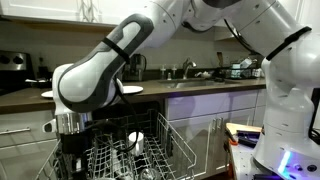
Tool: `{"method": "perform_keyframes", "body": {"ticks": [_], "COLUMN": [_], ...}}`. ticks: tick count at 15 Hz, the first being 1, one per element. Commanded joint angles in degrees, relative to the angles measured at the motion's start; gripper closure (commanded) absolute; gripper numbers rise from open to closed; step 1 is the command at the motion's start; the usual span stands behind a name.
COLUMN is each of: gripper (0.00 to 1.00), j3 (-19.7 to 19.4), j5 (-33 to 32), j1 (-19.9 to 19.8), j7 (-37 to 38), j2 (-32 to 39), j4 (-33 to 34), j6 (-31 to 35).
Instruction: Remove the plate from the plate dryer and put it on top of the plate on right of the counter
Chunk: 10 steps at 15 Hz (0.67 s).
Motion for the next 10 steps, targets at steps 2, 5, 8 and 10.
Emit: {"method": "perform_keyframes", "body": {"ticks": [2,5,8,10], "gripper": [0.95,0.95,0.95,0.95], "j3": [0.7,0.9,0.8,0.7], "j5": [0.6,0.9,0.8,0.7], "j1": [-1.4,-2.0,-1.9,-1.8], "j7": [-0.1,-0.3,0.1,0.3], "j2": [-2.3,-3.2,-4.3,-4.7], "j4": [-1.6,-2.4,-3.3,-3.5], "j6": [-0.7,-0.5,-0.8,-0.8]}}
